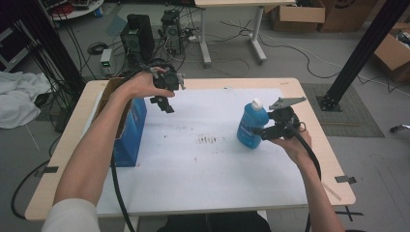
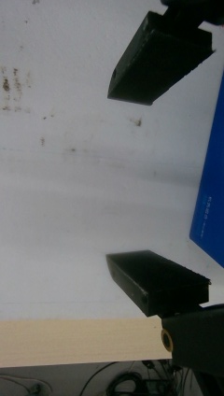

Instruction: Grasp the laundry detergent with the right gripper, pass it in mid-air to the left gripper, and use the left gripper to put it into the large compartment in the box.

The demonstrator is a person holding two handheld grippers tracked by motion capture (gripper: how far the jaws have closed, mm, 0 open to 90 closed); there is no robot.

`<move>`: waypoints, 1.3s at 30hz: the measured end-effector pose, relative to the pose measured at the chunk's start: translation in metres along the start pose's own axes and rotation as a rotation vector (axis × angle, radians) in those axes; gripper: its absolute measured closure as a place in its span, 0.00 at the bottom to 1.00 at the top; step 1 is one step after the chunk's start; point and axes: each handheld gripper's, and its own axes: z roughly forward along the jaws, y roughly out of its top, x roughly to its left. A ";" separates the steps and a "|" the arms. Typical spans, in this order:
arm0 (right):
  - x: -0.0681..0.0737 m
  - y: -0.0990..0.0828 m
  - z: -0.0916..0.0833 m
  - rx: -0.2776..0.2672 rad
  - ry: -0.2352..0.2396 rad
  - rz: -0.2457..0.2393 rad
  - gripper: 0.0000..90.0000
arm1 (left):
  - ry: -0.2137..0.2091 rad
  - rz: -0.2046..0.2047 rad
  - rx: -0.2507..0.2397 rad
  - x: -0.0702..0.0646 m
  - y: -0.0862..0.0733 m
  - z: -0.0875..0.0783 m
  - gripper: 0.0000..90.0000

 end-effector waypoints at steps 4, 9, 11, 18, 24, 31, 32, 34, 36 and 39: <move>0.001 -0.002 0.003 -0.012 -0.007 0.009 0.17 | 0.003 0.001 -0.001 0.000 0.000 0.000 0.21; 0.002 -0.007 0.009 -0.030 -0.009 0.038 0.17 | 0.004 0.003 0.006 -0.001 0.001 0.000 0.21; 0.002 -0.009 0.011 -0.036 -0.009 0.043 0.18 | 0.006 0.004 0.001 -0.001 0.000 0.000 0.21; 0.003 -0.014 0.021 -0.049 -0.038 0.055 0.17 | 0.006 0.000 -0.001 -0.001 0.000 0.000 0.21; 0.004 -0.015 0.029 -0.042 -0.049 0.050 0.18 | 0.008 0.000 -0.002 -0.002 -0.001 -0.001 0.21; 0.002 -0.014 0.034 -0.034 -0.053 0.056 0.18 | 0.006 0.002 -0.003 -0.002 0.000 -0.001 0.21; 0.002 -0.014 0.034 -0.036 -0.053 0.061 0.18 | 0.006 0.003 -0.002 -0.002 0.000 -0.001 0.21; 0.002 -0.014 0.035 -0.038 -0.053 0.065 0.18 | 0.004 0.003 -0.001 -0.002 0.000 -0.001 0.21; 0.001 -0.014 0.035 -0.040 -0.051 0.066 0.18 | 0.008 0.002 -0.002 -0.002 0.000 -0.001 0.21; 0.001 -0.014 0.036 -0.034 -0.051 0.064 0.19 | 0.008 0.002 -0.002 -0.002 0.000 -0.001 0.21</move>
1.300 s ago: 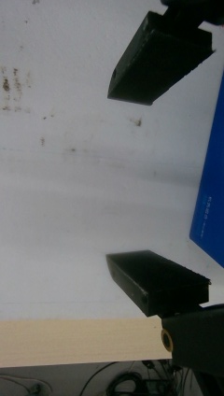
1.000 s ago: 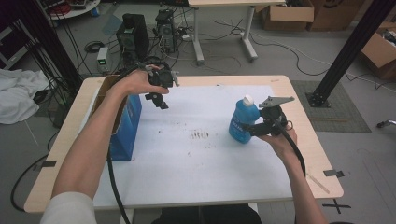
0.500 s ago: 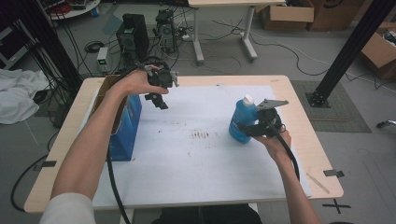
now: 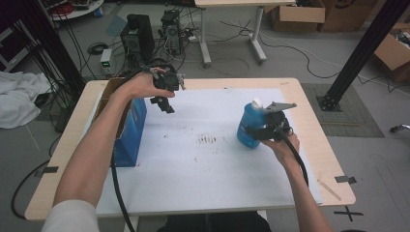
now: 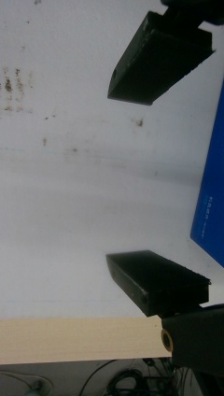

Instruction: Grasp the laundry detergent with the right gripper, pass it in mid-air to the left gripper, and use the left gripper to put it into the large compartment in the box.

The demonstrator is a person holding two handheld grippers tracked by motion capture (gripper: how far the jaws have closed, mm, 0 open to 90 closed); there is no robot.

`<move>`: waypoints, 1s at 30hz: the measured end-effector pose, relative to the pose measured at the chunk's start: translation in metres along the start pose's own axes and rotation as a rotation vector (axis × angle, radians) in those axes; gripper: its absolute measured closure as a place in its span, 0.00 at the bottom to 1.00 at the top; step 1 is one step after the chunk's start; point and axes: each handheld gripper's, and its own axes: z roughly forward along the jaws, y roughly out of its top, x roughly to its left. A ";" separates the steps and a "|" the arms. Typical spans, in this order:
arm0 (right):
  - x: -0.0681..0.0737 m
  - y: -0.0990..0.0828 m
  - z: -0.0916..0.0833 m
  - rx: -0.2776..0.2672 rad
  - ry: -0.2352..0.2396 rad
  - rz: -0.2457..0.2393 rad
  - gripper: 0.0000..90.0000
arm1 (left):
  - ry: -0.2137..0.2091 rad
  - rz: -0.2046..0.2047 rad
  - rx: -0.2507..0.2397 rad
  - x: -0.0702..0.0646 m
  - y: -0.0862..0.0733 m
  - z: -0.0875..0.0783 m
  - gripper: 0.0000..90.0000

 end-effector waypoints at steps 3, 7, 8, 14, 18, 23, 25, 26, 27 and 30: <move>-0.001 0.000 0.000 -0.002 0.002 0.005 0.19 | 0.000 0.000 0.001 0.000 0.000 0.000 0.21; 0.000 0.000 0.001 0.000 0.006 0.004 0.21 | 0.001 0.001 0.000 0.000 0.000 -0.001 0.21; 0.000 0.000 0.002 0.000 0.009 0.001 0.22 | 0.003 0.002 -0.001 0.000 0.000 -0.001 0.21; 0.000 0.000 0.003 0.004 0.008 -0.004 0.23 | 0.005 0.000 -0.007 -0.001 0.000 -0.001 0.21; 0.000 0.000 0.004 0.007 0.007 -0.003 0.25 | 0.005 0.000 -0.004 -0.001 0.000 0.000 0.21; 0.000 -0.001 0.006 0.013 0.010 -0.008 0.27 | 0.005 -0.002 -0.003 -0.001 0.000 0.000 0.21; 0.000 -0.001 0.006 0.013 0.009 -0.009 0.28 | 0.004 -0.001 -0.003 -0.001 -0.001 0.000 0.21; 0.000 -0.001 0.006 0.012 0.012 -0.008 0.29 | 0.004 -0.001 -0.002 -0.001 -0.001 0.000 0.21; 0.000 -0.001 0.006 0.011 0.015 -0.008 0.30 | 0.005 -0.001 -0.004 -0.001 -0.001 0.000 0.21; 0.001 -0.001 0.007 0.013 0.017 -0.010 0.30 | 0.005 -0.001 -0.003 -0.001 -0.001 0.000 0.21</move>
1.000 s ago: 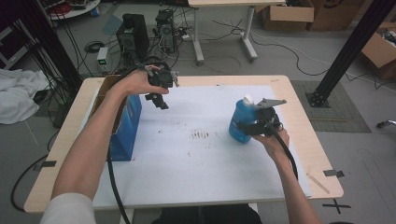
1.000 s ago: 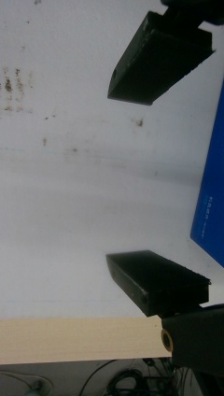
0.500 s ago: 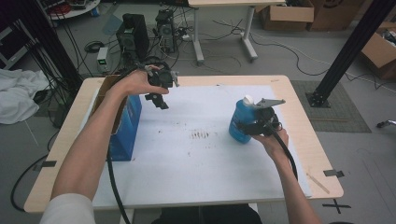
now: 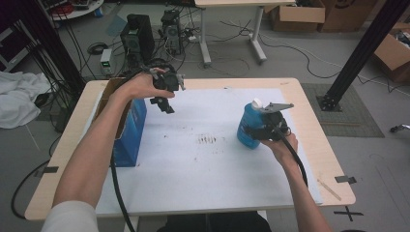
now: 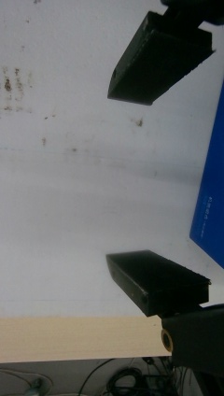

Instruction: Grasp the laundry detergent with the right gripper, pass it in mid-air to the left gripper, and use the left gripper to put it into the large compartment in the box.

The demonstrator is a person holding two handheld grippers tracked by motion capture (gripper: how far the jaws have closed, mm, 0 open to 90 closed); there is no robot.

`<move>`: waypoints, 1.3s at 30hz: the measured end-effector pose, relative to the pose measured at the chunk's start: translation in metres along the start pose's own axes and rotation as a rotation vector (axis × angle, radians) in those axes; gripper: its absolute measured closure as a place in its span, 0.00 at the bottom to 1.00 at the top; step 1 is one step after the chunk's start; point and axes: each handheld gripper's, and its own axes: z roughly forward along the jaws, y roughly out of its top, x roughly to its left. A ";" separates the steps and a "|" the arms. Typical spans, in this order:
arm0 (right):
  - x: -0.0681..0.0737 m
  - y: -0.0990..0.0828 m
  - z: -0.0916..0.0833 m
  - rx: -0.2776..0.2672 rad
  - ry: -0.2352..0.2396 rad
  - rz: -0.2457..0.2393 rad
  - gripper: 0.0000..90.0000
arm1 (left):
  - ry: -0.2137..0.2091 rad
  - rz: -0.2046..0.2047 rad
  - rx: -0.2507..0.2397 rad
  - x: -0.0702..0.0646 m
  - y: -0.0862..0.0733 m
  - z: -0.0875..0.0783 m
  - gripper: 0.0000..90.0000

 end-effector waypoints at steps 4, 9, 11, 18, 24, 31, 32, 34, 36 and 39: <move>0.000 0.000 0.001 -0.002 0.002 0.003 0.31 | 0.001 -0.002 -0.008 0.000 -0.001 0.000 0.21; 0.001 0.000 0.001 -0.003 0.004 -0.003 0.33 | 0.003 -0.003 -0.009 0.000 0.000 -0.001 0.21; 0.001 0.000 0.001 -0.001 0.004 -0.004 0.33 | 0.006 -0.006 -0.017 0.000 0.000 -0.002 0.21; 0.001 0.000 0.001 -0.001 0.003 -0.006 0.35 | 0.008 -0.003 -0.018 0.000 0.001 -0.003 0.21; 0.003 0.000 0.002 -0.005 0.006 -0.010 0.37 | 0.007 -0.003 -0.018 0.000 0.001 -0.002 0.21; 0.003 0.000 0.003 -0.015 0.009 -0.004 0.41 | 0.008 -0.003 -0.019 0.000 0.001 -0.002 0.21; 0.003 0.000 0.003 -0.017 0.008 -0.004 0.42 | 0.009 -0.003 -0.019 0.000 0.000 -0.002 0.21; 0.003 0.000 0.002 -0.026 0.002 -0.005 0.44 | 0.008 -0.003 -0.016 0.000 0.000 -0.003 0.21; 0.003 0.000 0.002 -0.030 0.002 -0.005 0.44 | 0.008 -0.005 -0.020 0.000 0.000 -0.003 0.21; 0.003 0.000 0.001 -0.030 0.001 -0.006 0.45 | 0.009 -0.004 -0.020 -0.001 0.000 -0.003 0.21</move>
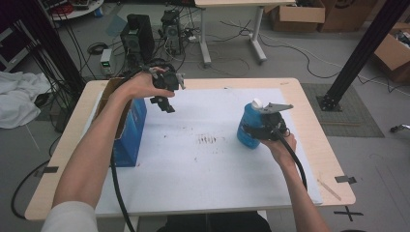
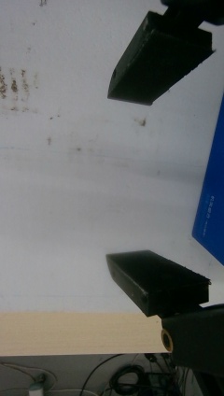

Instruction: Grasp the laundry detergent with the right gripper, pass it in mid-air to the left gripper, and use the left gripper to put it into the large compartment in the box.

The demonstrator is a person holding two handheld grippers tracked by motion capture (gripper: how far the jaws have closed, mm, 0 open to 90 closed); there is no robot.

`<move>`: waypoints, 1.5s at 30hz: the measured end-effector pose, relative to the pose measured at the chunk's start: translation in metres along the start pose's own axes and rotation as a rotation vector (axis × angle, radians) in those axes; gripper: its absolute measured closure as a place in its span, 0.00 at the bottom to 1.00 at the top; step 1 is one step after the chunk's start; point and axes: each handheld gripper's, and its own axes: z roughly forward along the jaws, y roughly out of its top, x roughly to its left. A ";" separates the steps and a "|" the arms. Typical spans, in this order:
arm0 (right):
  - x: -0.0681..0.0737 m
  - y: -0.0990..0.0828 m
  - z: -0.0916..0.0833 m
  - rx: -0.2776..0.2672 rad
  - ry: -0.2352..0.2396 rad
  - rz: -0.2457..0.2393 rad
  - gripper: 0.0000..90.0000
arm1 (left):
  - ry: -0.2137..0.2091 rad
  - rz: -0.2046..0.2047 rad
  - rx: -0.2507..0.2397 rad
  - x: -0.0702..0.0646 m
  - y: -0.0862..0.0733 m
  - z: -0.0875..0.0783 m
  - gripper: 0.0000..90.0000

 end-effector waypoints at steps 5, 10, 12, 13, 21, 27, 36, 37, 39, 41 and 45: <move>-0.001 -0.001 0.000 -0.005 0.006 0.009 0.46 | 0.001 0.001 0.000 0.000 0.001 0.000 0.21; -0.004 -0.002 -0.001 -0.022 0.033 0.038 0.48 | 0.001 0.001 -0.003 0.000 0.001 0.000 0.21; -0.005 -0.003 -0.001 -0.026 0.038 0.036 0.49 | -0.001 0.001 0.000 0.000 0.001 0.000 0.21; -0.005 -0.003 -0.001 -0.027 0.040 0.035 0.49 | -0.001 0.001 0.000 0.000 0.001 0.000 0.21; -0.006 -0.003 -0.001 -0.032 0.050 0.023 0.50 | 0.000 0.009 -0.004 -0.001 0.003 -0.001 0.21; -0.005 -0.003 -0.001 -0.031 0.055 0.002 0.51 | 0.003 0.015 0.002 -0.004 0.004 -0.002 0.21; -0.004 0.003 -0.003 -0.036 0.106 -0.031 0.51 | 0.004 0.018 -0.013 -0.008 0.009 -0.009 0.21; -0.005 0.004 -0.004 -0.039 0.123 -0.038 0.51 | 0.003 0.018 -0.015 -0.009 0.010 -0.010 0.21; -0.004 0.008 -0.007 -0.044 0.155 -0.061 0.51 | 0.004 0.017 -0.027 -0.010 0.012 -0.013 0.21; -0.002 0.014 -0.010 -0.047 0.188 -0.091 0.51 | 0.007 0.016 -0.027 -0.011 0.014 -0.016 0.21; 0.001 0.025 -0.014 -0.044 0.263 -0.138 0.51 | -0.004 0.017 -0.032 -0.015 0.018 -0.023 0.21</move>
